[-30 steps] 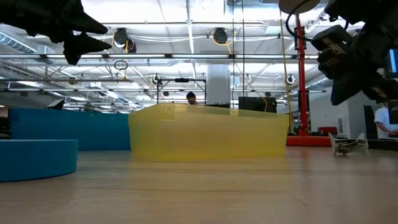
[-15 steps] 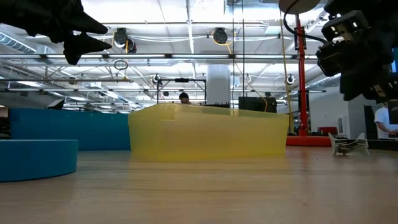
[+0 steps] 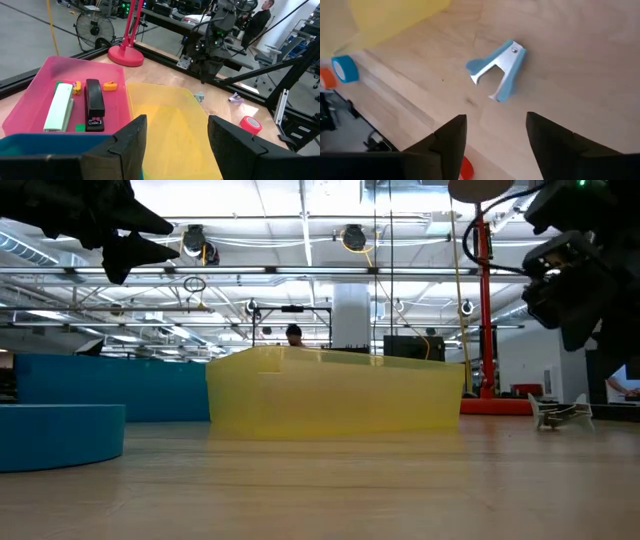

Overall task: Pick and place Stapler, Stapler remover, tape
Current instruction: Put the blue staple remover into the yellow bin

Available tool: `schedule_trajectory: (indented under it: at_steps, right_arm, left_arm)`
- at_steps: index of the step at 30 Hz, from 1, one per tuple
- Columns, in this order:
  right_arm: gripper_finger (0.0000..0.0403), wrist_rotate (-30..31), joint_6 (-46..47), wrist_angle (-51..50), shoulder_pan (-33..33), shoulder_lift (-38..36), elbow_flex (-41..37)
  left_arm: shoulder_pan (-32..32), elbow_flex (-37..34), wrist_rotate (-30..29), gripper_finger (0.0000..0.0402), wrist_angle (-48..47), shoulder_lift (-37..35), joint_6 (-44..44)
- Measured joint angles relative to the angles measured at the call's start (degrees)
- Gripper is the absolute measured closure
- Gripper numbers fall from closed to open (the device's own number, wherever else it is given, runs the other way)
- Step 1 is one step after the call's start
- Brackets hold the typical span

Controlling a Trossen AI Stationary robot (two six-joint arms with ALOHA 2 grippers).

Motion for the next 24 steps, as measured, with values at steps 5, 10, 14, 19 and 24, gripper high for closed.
schedule_trajectory:
  at_steps: [5,10,14,19,24]
  right_arm:
    - [0.0196,0.0,4.0,10.5,0.0,0.2,-6.6]
    - [0.0201,-0.2,8.8,21.2,0.0,0.2,-13.8]
    - [0.0215,-0.2,11.0,26.8,0.0,0.1,-17.5]
    - [0.0259,0.0,10.7,27.5,0.0,0.1,-18.4]
    - [0.0333,2.4,8.7,28.3,0.0,0.2,-18.5]
  left_arm:
    - [0.0,0.0,0.0,0.0192,0.0,0.0,0.1]
    - [0.0,0.0,0.0,0.0192,0.0,0.0,0.0]
    - [0.0,0.0,0.0,0.0192,0.0,0.0,-0.1]
    - [0.0,0.0,0.0,0.0192,0.0,0.0,-0.4]
    - [0.0,0.0,0.0,0.0192,0.0,0.0,-0.5]
